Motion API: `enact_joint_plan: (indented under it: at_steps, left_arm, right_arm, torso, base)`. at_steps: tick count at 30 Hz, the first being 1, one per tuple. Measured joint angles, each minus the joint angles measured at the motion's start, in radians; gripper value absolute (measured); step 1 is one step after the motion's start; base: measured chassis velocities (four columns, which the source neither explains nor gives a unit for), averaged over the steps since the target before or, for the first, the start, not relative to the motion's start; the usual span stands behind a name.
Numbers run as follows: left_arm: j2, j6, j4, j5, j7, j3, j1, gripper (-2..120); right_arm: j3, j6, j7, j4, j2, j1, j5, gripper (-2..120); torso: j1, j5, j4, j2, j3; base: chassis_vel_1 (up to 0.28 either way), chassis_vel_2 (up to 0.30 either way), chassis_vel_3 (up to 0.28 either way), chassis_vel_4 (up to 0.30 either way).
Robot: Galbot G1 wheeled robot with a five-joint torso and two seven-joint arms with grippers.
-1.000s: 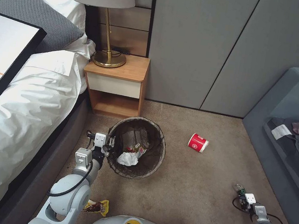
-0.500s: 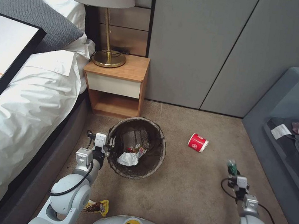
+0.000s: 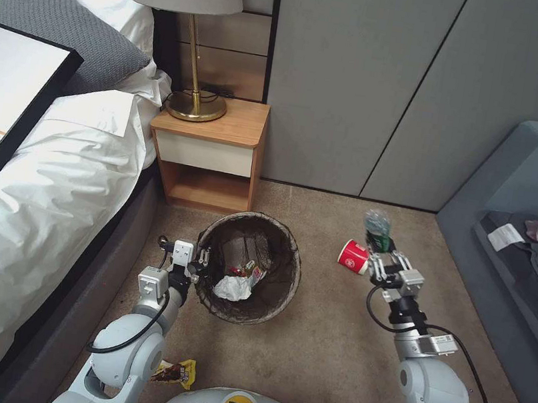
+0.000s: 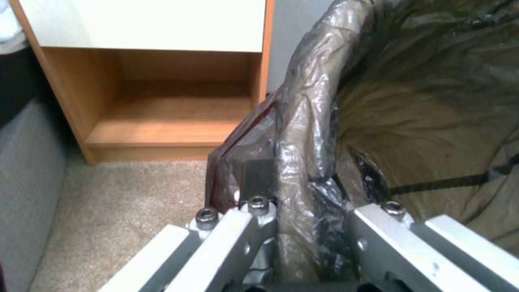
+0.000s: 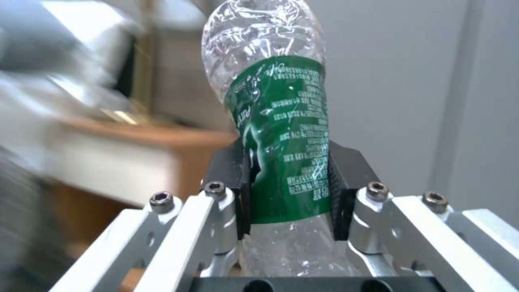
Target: Pick up the trash bin, then pick up the garbage from the floor and place it into the trash bin.
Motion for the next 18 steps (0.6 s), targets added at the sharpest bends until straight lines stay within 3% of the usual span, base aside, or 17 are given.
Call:
enact_joint_plan:
  at_steps: [9, 18]
  left_arm:
    - [-0.001, 0.003, 0.002, 0.000, 0.001, 0.009, 0.000, 0]
    - [-0.001, 0.008, 0.001, 0.000, 0.002, 0.017, 0.000, 0]
  right_arm:
    - [-0.125, -0.044, -0.123, 0.154, -0.022, -0.015, 0.095, 25]
    - [-0.305, -0.126, -0.127, 0.176, -0.075, 0.009, 0.114, 25]
  torso:
    - [0.000, 0.0000, -0.0001, 0.000, 0.000]
    - [0.000, 0.0001, 0.0000, 0.000, 0.000]
  base:
    - [0.000, 0.000, 0.000, 0.000]
    - [0.000, 0.000, 0.000, 0.000]
